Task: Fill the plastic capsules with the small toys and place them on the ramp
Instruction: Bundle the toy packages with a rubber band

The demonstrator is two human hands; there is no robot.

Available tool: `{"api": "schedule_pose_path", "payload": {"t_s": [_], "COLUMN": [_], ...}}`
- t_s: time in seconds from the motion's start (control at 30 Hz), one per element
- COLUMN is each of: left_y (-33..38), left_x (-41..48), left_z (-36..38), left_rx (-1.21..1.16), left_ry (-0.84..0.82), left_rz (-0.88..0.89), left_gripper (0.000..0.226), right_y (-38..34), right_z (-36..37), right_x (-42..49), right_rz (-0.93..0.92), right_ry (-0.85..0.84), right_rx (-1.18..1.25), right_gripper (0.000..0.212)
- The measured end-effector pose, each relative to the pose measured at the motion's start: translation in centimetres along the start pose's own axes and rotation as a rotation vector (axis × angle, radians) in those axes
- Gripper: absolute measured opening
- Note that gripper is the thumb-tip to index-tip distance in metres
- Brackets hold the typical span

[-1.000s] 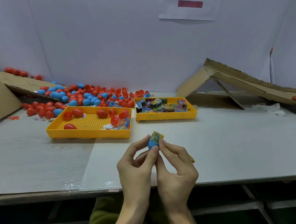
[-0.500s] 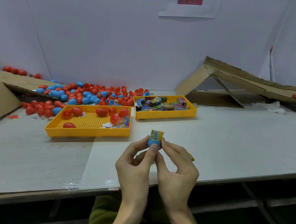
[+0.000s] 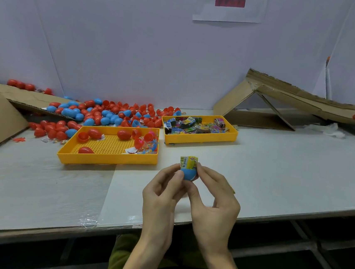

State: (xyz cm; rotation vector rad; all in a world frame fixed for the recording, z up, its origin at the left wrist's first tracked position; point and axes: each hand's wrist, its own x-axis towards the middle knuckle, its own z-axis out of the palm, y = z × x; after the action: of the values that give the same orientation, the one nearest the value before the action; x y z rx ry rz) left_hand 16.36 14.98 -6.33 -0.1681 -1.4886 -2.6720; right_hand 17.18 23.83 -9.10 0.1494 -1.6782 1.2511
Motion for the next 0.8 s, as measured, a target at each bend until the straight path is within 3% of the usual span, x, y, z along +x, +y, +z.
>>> {"api": "schedule_pose_path", "payload": {"t_s": [0.27, 0.63, 0.8], "left_y": [0.9, 1.0, 1.1], "left_x": [0.5, 0.7, 0.5], "left_z": [-0.3, -0.5, -0.7], "left_rx": [-0.067, -0.067, -0.055], "left_ry": [-0.056, -0.084, -0.137], "left_rz": [-0.156, -0.176, -0.185], "left_gripper": [0.036, 0.044, 0.034], "right_y": [0.1, 0.7, 0.2], "right_z": [-0.1, -0.1, -0.2], "right_x": [-0.3, -0.6, -0.1], "right_rz": [-0.023, -0.043, 0.018], "right_ry": [-0.053, -0.007, -0.040], "right_rx": [-0.009, 0.015, -0.002], "right_gripper": [0.041, 0.043, 0.039]}}
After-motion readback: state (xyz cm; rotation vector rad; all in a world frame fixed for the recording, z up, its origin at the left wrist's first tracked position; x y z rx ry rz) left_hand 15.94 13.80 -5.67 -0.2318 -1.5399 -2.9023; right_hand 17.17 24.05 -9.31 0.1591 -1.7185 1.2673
